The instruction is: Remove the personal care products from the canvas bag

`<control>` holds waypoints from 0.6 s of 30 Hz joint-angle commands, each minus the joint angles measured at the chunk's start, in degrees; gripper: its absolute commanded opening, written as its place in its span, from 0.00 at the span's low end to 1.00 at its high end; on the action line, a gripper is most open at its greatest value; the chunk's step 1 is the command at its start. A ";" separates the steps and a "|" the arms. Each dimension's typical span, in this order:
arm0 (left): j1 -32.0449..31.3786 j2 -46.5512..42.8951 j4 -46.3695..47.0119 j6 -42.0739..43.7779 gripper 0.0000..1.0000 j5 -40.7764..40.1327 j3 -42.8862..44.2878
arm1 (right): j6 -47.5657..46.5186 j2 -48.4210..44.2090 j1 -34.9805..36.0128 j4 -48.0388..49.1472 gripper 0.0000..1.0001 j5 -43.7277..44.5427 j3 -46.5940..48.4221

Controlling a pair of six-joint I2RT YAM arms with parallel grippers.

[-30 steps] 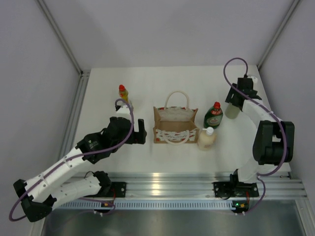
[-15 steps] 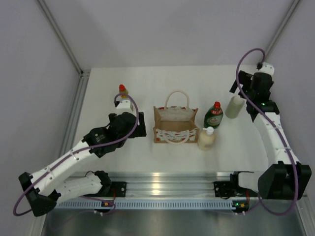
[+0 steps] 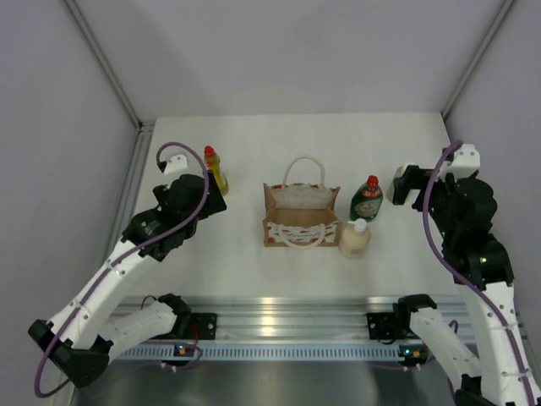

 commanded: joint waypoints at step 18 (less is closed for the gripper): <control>0.55 -20.38 -16.11 8.10 0.98 -3.68 7.80 | -3.18 -16.32 11.16 -20.95 0.99 16.38 1.07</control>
